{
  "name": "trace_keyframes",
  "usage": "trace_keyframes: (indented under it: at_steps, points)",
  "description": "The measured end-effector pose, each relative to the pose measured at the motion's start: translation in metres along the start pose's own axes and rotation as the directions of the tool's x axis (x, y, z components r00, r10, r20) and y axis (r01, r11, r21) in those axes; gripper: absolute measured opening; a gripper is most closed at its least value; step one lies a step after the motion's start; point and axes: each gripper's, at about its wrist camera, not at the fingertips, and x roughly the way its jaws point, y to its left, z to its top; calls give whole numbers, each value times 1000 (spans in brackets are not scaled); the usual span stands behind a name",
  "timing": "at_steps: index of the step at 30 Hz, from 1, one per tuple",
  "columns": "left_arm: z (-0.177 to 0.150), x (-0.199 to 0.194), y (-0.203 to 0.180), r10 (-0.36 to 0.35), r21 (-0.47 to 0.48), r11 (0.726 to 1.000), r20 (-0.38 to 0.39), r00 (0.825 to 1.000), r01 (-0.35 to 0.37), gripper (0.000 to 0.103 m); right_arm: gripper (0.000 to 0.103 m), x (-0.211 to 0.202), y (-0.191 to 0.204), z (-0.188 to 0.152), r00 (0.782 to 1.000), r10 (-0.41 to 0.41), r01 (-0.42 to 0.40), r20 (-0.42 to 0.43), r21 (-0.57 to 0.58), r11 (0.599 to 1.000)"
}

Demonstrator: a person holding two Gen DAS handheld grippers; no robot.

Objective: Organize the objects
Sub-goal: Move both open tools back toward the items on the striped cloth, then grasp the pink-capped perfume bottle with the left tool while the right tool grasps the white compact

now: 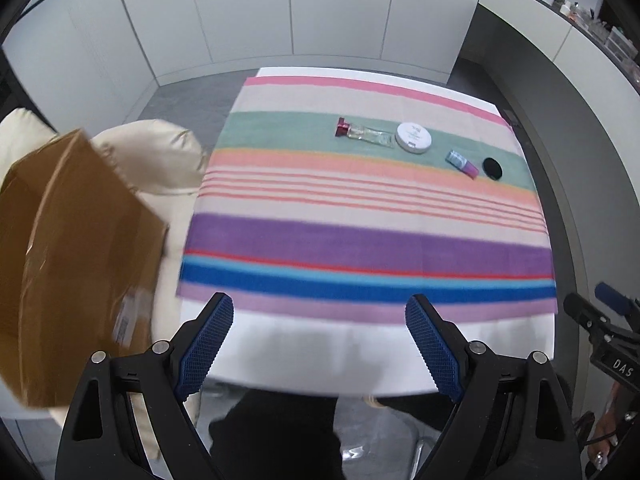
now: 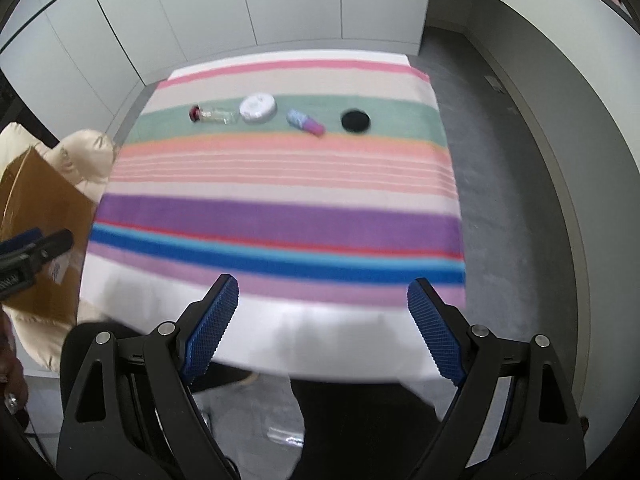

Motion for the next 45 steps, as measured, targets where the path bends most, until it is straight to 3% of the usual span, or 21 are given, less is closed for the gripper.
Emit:
trace_keyframes:
  at_steps: [7,15,20,31,32,34,35,41,45]
  points:
    - [47,48,3,0,6,1000,-13,1000,0,89,89,48,17,70,996,65,-62,58,-54,997]
    - [87,110,11,-64,-52,997,-69,996,61,89,89,144,47,143,989,144,-140,16,-149,979]
    - [99,141,12,-78,-56,996,-100,992,73,89,89,200,61,172,989,143,-147,-33,-192,970]
    - [116,179,5,-74,-26,997,-127,989,72,89,87,251,86,184,996,75,-83,-40,-264,961]
    - [118,181,3,-77,-21,997,-126,989,75,89,82,251,88,183,996,88,-93,-28,-277,956]
    - [121,184,-1,-86,-10,996,-128,988,85,89,60,248,92,184,996,84,-83,-11,-302,950]
    - [124,187,-5,-89,0,996,-132,987,89,89,60,249,92,184,998,67,-68,-15,-309,948]
    - [144,205,-20,-156,-14,988,-164,974,156,89,60,239,61,181,990,137,-140,-30,-210,968]
    - [159,213,-34,-140,17,989,-153,978,144,89,60,222,41,175,981,192,-193,-19,-154,969]
